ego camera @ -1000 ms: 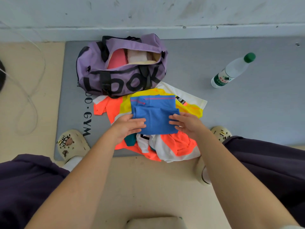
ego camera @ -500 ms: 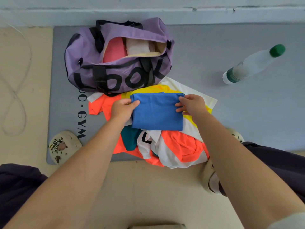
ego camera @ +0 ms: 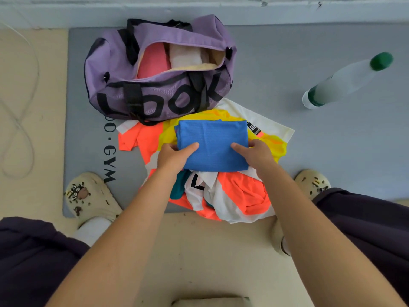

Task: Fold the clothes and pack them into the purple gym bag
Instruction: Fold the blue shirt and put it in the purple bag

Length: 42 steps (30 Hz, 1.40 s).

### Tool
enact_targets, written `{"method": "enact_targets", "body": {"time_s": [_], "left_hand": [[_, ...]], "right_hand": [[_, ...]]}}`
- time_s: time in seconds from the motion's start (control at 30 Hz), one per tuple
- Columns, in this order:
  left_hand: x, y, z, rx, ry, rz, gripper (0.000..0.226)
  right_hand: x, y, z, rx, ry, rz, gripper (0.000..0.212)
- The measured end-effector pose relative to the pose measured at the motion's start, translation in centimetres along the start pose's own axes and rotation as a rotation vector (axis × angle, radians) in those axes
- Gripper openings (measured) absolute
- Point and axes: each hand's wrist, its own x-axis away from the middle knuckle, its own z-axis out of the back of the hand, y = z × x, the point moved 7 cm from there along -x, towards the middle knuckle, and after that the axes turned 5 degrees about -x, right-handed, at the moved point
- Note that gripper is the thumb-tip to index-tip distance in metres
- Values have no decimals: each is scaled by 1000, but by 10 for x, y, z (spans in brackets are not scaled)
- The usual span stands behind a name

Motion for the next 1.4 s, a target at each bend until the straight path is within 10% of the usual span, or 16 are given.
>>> {"method": "enact_targets", "body": {"time_s": [0.33, 0.53, 0.77, 1.0, 1.4], "left_hand": [[4, -6, -8, 299, -105, 0, 30], [9, -5, -3, 311, -208, 59, 21], [-8, 88, 56, 463, -192, -294, 16], [-57, 202, 114, 462, -143, -602, 36], [-147, 158, 116, -60, -88, -369, 33]], "right_hand": [[8, -2, -12, -289, -53, 2, 43], [23, -2, -31, -631, -379, -315, 42], [7, -112, -15, -658, -401, 22, 31], [-31, -254, -15, -552, -317, 424, 29], [-104, -252, -63, 77, -244, 352, 35]]}}
